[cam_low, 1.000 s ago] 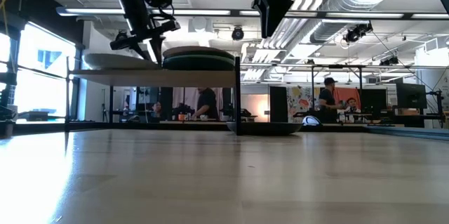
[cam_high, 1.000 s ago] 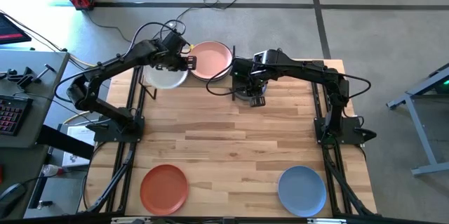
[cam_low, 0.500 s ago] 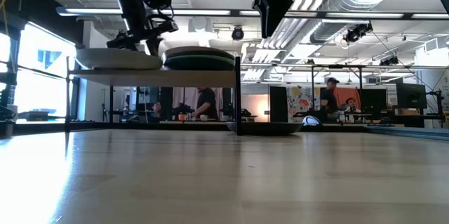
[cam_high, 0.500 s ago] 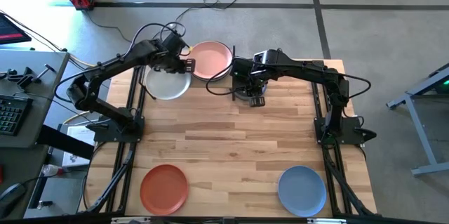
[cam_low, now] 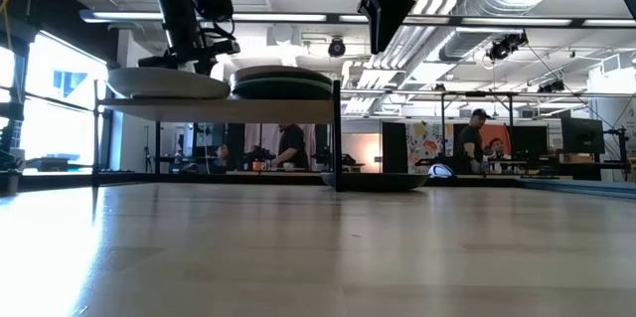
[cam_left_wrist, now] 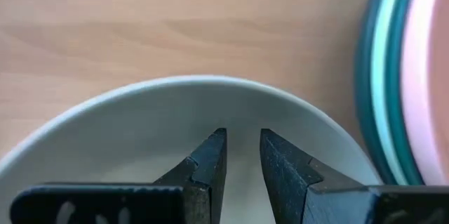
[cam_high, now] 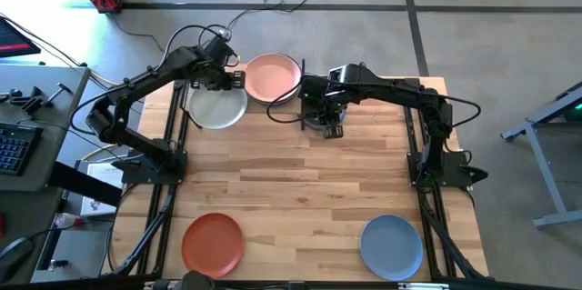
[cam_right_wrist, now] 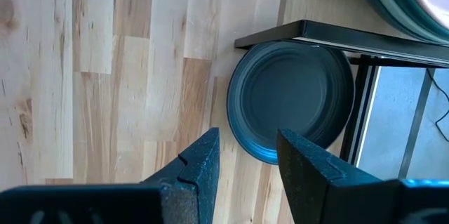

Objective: Place and stack plates onto a shelf
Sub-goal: Put the white plate on the shelf

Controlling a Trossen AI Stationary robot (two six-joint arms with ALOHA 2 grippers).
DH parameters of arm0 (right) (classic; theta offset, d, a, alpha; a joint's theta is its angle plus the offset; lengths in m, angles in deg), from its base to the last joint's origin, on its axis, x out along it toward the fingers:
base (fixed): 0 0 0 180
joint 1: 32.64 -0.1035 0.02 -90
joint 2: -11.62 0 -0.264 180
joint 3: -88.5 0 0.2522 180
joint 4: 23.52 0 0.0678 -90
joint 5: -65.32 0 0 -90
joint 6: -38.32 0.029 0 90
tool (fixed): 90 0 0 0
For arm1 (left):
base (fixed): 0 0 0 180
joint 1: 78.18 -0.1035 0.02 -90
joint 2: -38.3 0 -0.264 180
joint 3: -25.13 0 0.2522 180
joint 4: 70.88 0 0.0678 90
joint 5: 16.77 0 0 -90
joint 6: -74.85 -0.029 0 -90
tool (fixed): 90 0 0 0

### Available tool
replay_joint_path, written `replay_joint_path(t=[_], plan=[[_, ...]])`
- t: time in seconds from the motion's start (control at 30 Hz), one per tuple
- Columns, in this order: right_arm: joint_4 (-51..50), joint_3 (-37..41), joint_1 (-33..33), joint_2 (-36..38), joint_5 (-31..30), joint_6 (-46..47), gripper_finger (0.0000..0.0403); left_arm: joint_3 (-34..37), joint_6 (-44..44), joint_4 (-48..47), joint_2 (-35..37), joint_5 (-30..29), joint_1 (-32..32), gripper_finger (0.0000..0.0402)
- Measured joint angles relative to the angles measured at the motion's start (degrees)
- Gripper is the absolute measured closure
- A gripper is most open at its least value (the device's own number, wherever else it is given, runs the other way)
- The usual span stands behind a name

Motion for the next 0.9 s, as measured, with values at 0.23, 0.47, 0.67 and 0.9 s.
replay_joint_path(t=[0.23,0.47,0.67,0.9], plan=[[0.0,0.0,0.0,0.0,0.0,1.1,0.0284,0.0,-1.3,0.1,0.0,-1.9,-2.9,0.0326],[0.0,0.0,0.0,0.0,0.0,1.3,0.0284,0.0,-2.4,2.5,0.0,-2.3,-5.2,0.0326],[0.0,0.0,0.0,0.0,0.0,1.5,0.0284,0.0,-2.4,4.4,0.0,-3.0,-7.0,0.0326],[0.5,0.0,0.0,0.0,0.0,1.5,0.0284,0.0,-2.5,4.4,-0.4,-2.9,-9.0,0.0326]])
